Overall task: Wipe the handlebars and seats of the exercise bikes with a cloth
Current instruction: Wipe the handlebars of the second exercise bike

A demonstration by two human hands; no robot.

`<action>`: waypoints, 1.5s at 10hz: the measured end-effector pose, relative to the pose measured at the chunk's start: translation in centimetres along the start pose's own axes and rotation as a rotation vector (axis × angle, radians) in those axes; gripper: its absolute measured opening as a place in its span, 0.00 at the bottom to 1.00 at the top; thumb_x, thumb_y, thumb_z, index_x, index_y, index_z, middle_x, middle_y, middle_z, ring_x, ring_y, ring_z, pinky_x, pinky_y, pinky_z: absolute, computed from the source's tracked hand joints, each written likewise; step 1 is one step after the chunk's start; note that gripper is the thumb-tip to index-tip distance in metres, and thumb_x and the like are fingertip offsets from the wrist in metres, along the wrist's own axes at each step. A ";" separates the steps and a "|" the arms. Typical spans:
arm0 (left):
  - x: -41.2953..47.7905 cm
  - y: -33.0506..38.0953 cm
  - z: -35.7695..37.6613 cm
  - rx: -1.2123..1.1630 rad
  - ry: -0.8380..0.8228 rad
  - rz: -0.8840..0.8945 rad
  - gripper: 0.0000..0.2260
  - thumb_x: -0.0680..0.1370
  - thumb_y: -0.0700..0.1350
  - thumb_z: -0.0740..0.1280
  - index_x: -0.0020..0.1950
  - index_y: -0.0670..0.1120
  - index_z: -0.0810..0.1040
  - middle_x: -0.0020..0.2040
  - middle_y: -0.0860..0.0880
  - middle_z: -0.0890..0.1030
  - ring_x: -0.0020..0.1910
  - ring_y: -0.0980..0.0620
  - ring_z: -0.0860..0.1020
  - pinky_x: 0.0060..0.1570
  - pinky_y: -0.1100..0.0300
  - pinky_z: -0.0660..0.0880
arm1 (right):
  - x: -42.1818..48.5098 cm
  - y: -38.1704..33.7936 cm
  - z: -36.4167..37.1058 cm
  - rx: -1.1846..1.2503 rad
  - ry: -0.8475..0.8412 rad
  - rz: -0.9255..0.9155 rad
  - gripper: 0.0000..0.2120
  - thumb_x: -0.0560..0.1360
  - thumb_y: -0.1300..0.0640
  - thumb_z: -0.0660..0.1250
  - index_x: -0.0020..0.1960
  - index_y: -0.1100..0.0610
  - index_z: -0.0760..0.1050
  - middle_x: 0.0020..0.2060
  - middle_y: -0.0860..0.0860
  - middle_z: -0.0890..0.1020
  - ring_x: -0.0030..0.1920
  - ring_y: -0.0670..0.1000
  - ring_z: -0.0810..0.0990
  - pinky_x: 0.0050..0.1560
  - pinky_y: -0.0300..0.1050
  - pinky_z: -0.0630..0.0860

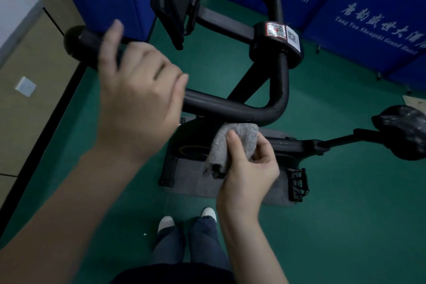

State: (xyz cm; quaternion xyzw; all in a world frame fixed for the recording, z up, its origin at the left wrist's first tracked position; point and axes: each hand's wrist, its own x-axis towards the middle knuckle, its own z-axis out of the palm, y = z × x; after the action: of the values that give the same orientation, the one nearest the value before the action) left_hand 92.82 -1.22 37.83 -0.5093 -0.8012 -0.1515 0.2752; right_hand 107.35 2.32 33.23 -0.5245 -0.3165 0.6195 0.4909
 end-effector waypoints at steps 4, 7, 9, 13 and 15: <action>-1.0 3.6 2.5 -0.146 -0.093 0.054 0.15 0.83 0.49 0.56 0.52 0.45 0.80 0.45 0.49 0.81 0.45 0.46 0.77 0.58 0.53 0.63 | 2.1 -1.8 -1.7 -0.087 0.181 -0.334 0.08 0.72 0.66 0.72 0.49 0.58 0.80 0.42 0.51 0.84 0.44 0.47 0.82 0.47 0.41 0.79; -1.2 3.5 2.7 -0.140 -0.064 0.059 0.15 0.83 0.49 0.55 0.52 0.45 0.80 0.44 0.49 0.80 0.45 0.45 0.77 0.55 0.53 0.62 | 2.6 -0.5 -0.5 -0.387 0.142 -0.670 0.09 0.72 0.67 0.71 0.52 0.65 0.80 0.50 0.54 0.73 0.52 0.44 0.75 0.58 0.37 0.72; -1.3 3.6 2.9 -0.147 -0.046 0.057 0.15 0.83 0.49 0.55 0.52 0.45 0.80 0.45 0.49 0.80 0.45 0.45 0.77 0.55 0.53 0.62 | 2.1 0.3 -0.5 -0.462 0.069 -0.822 0.10 0.71 0.70 0.72 0.51 0.65 0.81 0.47 0.56 0.76 0.50 0.42 0.75 0.55 0.32 0.71; -1.3 3.4 3.0 -0.124 -0.041 0.066 0.15 0.83 0.49 0.54 0.52 0.46 0.79 0.45 0.49 0.80 0.45 0.46 0.77 0.54 0.53 0.61 | 2.5 -1.1 -0.7 -0.608 -0.013 -0.903 0.11 0.72 0.69 0.72 0.54 0.65 0.80 0.48 0.58 0.80 0.50 0.52 0.80 0.56 0.36 0.74; -1.4 3.3 3.0 -0.129 -0.027 0.077 0.15 0.83 0.48 0.55 0.53 0.45 0.80 0.45 0.49 0.80 0.45 0.46 0.77 0.54 0.54 0.62 | 3.3 -1.9 -1.5 -0.705 -0.093 -1.014 0.14 0.73 0.69 0.70 0.58 0.62 0.80 0.50 0.58 0.76 0.51 0.52 0.77 0.57 0.34 0.71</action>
State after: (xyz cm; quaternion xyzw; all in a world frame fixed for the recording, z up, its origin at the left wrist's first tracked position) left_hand 95.37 0.72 34.46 -0.5586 -0.7731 -0.1852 0.2365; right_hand 109.43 5.87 33.45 -0.4118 -0.7331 0.1893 0.5072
